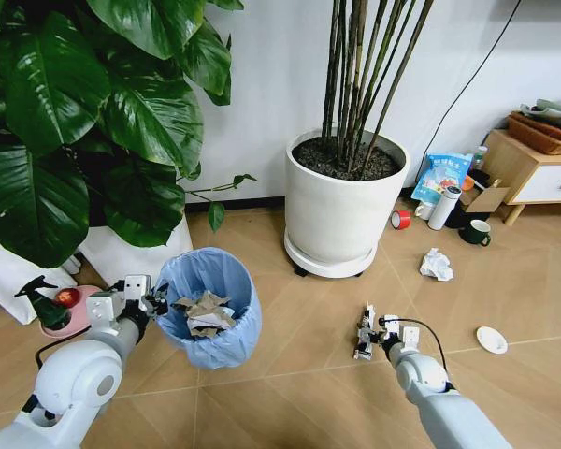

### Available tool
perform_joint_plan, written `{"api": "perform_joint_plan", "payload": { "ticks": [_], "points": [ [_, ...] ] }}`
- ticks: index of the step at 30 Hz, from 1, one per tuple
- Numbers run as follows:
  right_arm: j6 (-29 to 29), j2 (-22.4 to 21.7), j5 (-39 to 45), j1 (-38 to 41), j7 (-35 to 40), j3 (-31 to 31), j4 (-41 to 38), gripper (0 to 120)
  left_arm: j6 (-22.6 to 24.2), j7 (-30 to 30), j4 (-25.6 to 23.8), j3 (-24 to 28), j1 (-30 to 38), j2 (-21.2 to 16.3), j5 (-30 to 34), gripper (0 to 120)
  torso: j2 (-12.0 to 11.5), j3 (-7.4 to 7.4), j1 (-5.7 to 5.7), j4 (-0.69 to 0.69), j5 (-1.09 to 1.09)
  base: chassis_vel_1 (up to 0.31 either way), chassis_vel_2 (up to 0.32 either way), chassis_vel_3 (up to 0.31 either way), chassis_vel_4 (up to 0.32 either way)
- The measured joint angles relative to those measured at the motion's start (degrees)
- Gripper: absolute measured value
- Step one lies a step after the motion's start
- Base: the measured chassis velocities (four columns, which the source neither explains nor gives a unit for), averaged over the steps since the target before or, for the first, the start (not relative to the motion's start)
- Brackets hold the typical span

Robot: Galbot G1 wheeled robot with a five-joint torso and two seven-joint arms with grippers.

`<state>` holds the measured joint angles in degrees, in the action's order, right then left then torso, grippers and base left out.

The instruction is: Pick up the trash bin and place the garbage on the floor into it.

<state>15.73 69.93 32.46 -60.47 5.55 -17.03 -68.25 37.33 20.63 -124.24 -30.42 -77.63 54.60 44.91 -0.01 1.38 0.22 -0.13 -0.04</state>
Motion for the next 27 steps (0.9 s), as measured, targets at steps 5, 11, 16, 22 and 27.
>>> {"api": "perform_joint_plan", "payload": {
  "ticks": [5, 11, 16, 22, 27],
  "points": [
    [-0.35, 1.09, -0.31, 0.92, -0.45, 0.14, 2.92, 100, 0.0, 0.05, -0.02, 0.1, 0.0, 0.0, 0.05, 0, 0.0, 0.0, 0.0, 0.0, -0.02, 0.0, 0.0, 0.0, 0.0],
    [-1.0, 2.18, -1.2, 1.39, -1.56, 0.24, 4.69, 93, -0.02, 0.06, 0.07, -0.03, 0.02, -0.07, 0.08, 0, 0.0, 0.0, 0.0, 0.0, -0.01, 0.0, 0.0, 0.0, 0.0],
    [-1.51, 3.07, -2.07, 1.88, -2.23, 0.46, 6.46, 72, -0.04, 0.09, 0.25, 0.07, 0.26, 0.1, 0.09, 0, 0.0, 0.0, 0.0, 0.0, -0.01, 0.0, 0.0, 0.0, 0.0],
    [-2.24, 3.48, -2.79, 2.31, -2.46, 0.39, 7.78, 51, -0.09, 0.09, 0.45, 0.05, 0.35, 0.11, 0.1, 0, 0.01, -0.01, 0.0, -0.02, -0.07, 0.0, 0.0, 0.0, 0.0],
    [-2.56, 3.74, -3.03, 2.36, -2.51, 0.35, 8.22, 34, -0.12, 0.06, 0.66, 0.02, 0.45, 0.15, 0.09, 0, 0.01, -0.01, 0.0, -0.02, -0.05, 0.0, 0.0, 0.0, 0.0]
  ]
}}
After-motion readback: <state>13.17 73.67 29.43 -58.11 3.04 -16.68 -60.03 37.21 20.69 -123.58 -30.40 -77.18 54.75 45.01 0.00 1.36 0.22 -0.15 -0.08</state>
